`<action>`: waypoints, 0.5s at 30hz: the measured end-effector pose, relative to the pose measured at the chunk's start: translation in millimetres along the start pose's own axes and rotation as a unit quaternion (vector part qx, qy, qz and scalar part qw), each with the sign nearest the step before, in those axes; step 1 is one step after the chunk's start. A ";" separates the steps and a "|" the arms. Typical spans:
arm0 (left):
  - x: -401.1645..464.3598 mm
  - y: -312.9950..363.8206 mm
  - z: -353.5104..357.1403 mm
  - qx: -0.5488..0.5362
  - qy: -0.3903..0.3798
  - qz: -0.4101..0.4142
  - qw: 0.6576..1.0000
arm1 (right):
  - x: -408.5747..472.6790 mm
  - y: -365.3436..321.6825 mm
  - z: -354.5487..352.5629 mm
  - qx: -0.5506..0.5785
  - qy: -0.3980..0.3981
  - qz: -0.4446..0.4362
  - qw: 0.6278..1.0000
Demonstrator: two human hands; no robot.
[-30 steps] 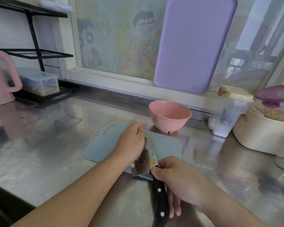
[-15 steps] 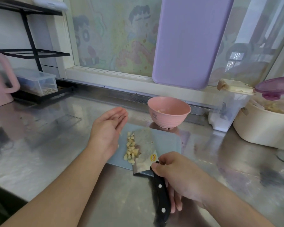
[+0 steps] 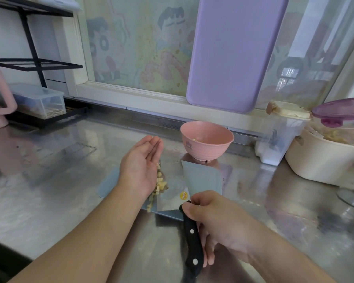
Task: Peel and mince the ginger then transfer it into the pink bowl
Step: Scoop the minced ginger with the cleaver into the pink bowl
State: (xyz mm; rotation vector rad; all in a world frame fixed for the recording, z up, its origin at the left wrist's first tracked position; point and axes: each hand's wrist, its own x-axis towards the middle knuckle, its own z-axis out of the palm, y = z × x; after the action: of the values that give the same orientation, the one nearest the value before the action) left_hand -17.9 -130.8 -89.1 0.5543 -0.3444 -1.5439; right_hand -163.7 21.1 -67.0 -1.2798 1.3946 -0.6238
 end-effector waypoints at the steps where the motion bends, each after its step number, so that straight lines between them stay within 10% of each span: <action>1: 0.0 -0.5 0.0 -0.002 0.003 0.004 1.000 | 0.2 0.8 -0.7 0.010 -0.004 0.002 1.000; 15: -3.1 -0.2 -4.1 0.024 -0.008 0.055 0.998 | -1.2 2.7 -6.0 0.120 -0.011 0.005 0.993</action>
State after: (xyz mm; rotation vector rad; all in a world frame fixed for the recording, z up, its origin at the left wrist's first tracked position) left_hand -15.9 -127.2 -92.2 0.5526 -0.4179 -1.4379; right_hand -170.4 21.3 -67.3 -1.0852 1.2649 -0.7443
